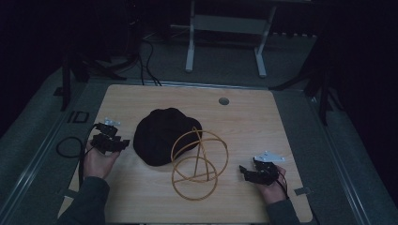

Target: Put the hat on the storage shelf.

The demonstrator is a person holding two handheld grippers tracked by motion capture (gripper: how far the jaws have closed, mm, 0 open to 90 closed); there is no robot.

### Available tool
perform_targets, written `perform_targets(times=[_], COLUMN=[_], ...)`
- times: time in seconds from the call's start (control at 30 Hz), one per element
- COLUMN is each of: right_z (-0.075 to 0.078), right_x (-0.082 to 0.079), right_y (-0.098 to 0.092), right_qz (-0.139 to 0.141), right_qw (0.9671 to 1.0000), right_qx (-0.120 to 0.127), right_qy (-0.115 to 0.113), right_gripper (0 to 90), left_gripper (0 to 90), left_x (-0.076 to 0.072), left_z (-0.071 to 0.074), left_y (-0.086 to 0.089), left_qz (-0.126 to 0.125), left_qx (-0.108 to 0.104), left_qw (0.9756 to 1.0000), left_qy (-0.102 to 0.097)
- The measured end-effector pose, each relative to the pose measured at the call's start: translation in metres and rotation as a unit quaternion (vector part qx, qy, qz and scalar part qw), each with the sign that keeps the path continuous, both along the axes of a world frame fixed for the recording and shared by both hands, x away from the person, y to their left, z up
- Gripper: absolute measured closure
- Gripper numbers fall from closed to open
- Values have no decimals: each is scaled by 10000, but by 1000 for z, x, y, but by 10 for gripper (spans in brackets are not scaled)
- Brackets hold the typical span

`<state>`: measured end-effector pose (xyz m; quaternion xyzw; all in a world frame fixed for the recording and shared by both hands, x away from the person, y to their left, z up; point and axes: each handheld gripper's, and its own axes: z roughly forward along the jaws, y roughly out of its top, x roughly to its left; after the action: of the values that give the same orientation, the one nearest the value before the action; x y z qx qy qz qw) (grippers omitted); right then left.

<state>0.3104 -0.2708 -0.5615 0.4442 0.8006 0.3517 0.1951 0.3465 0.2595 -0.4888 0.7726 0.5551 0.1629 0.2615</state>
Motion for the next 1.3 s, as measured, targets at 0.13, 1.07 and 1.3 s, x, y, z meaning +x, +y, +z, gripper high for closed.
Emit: perform_targets(times=[0.13, 1.07, 1.3], right_z=[0, 0, 0], right_x=[0, 0, 0], right_y=[0, 0, 0], right_qz=[2, 8, 8], right_qw=[10000, 10000, 10000], right_qx=[0, 1, 0], right_qy=[-2, 3, 3], right_gripper=[276, 276, 276], left_gripper=[568, 537, 528], left_x=[1, 10, 15], left_z=[6, 41, 48], left_y=[-3, -25, -35], left_qz=[-102, -660, -752], left_qx=[-10, 12, 62], left_qw=[9999, 9977, 9969], left_qy=[-7, -153, -214])
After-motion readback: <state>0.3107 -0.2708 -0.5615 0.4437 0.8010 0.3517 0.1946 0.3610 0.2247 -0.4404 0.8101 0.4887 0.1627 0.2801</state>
